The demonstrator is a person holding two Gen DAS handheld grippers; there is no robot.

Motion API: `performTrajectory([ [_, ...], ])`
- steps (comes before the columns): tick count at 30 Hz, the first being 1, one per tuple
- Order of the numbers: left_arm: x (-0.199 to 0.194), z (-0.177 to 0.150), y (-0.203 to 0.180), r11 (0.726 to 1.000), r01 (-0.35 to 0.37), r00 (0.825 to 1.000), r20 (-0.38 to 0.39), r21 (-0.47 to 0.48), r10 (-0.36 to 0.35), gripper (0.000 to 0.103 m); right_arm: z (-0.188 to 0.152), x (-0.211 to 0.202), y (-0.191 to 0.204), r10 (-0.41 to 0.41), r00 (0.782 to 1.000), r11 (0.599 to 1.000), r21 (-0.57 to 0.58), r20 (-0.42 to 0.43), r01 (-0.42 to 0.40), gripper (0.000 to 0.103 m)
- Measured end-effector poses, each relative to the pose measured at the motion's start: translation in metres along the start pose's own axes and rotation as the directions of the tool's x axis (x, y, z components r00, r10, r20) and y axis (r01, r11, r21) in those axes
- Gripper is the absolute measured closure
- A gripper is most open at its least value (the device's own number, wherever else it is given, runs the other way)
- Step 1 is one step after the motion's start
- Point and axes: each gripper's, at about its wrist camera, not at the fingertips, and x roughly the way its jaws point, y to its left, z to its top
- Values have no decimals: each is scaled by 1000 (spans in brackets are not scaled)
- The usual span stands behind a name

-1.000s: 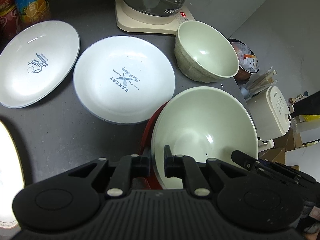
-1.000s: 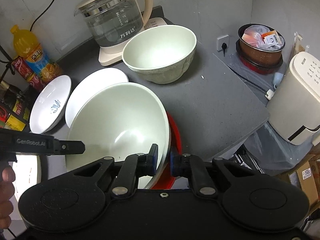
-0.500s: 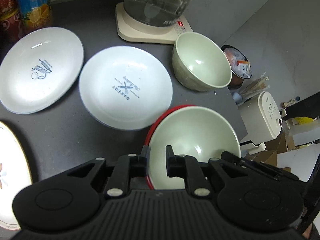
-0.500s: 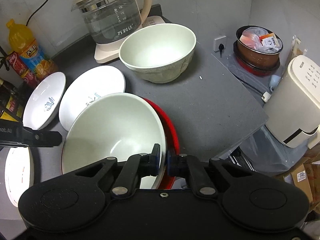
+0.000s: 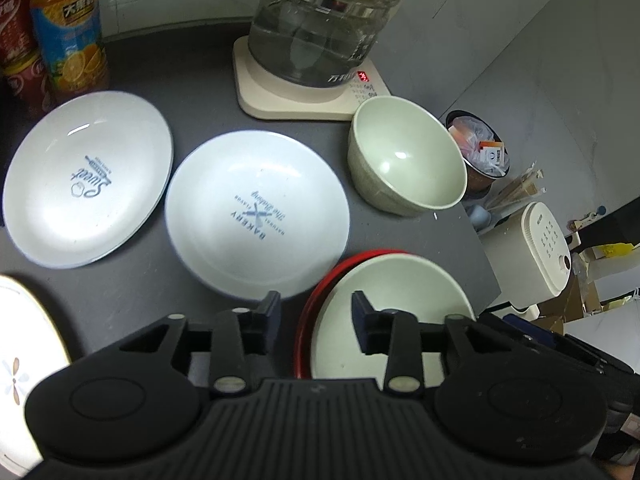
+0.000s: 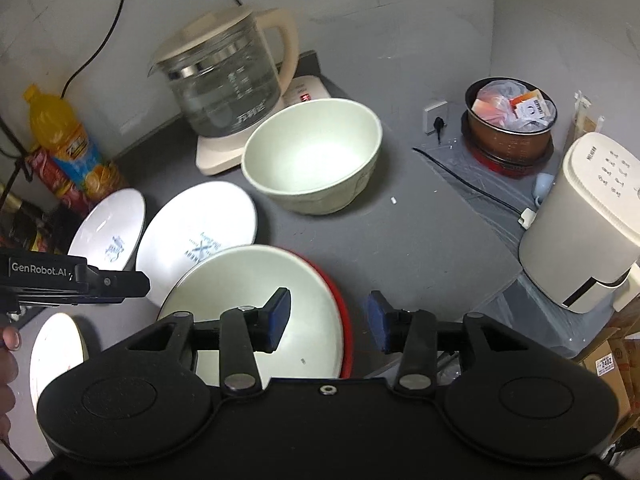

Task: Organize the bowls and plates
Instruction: 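Open both grippers to release the green bowl inside the red bowl, then move both grippers to the second pale green bowl and grip its rim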

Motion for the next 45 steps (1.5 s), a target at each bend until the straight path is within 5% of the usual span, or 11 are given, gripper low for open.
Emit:
performTrajectory([
  [22, 52, 50, -53, 1000, -21, 997, 72, -15, 22, 58, 59, 49, -50, 96, 995, 994, 47, -3, -96, 56],
  [45, 124, 85, -59, 988, -96, 995, 19, -117, 99, 63, 99, 125, -61, 177, 978, 983, 67, -111, -170, 56],
])
